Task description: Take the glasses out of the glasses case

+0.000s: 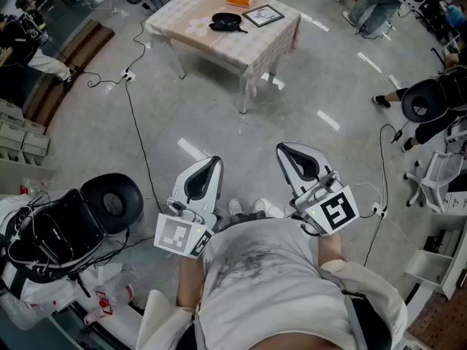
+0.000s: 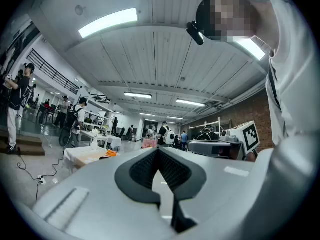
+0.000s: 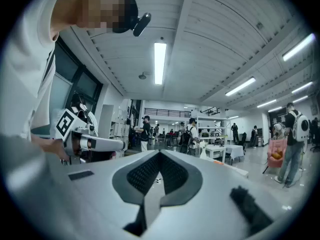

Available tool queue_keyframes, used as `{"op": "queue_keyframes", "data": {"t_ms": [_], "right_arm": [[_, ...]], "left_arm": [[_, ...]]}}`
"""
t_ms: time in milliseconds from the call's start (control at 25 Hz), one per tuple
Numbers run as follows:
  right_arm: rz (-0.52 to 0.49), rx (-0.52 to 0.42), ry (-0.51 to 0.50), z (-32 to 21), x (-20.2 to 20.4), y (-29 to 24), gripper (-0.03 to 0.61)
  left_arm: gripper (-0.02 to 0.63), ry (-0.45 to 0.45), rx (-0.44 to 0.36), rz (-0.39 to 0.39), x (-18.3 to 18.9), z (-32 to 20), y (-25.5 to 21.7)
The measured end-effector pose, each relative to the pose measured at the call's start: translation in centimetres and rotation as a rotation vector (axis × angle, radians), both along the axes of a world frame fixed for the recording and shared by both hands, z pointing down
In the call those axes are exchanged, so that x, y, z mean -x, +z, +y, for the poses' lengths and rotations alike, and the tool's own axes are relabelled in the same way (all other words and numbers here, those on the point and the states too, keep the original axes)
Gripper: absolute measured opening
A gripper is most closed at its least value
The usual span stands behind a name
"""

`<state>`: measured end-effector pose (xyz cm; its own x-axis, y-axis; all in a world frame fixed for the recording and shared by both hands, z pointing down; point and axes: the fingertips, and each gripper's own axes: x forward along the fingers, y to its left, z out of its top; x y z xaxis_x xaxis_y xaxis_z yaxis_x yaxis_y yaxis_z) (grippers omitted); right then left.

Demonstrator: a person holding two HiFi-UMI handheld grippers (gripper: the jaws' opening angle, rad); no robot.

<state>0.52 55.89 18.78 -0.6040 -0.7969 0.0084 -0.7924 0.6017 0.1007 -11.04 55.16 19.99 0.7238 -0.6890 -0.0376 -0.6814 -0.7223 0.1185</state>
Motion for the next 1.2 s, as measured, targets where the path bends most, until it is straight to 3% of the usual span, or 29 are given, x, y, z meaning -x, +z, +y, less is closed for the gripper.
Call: {"op": "queue_keyframes", "data": {"t_ms": [360,760,1200], "right_arm": [[0.021,-0.003,0.001,0.6,-1.8,0.2,0.017],[-0.007,-0.016,-0.02,0.4,-4.3,0.0,0.017],[0.032,0.027,0.017,-6.4,-3.9,1.3,0.017]], "left_arm": [[0.003,-0.05,0.019,0.025,-1.5,0.5,-0.2],[0.005,-0.052,0.01,-0.014,-4.7,1.5,0.0],[0.005,-0.011,0.003,-0.012,-4.7,-5.7,1.0]]}}
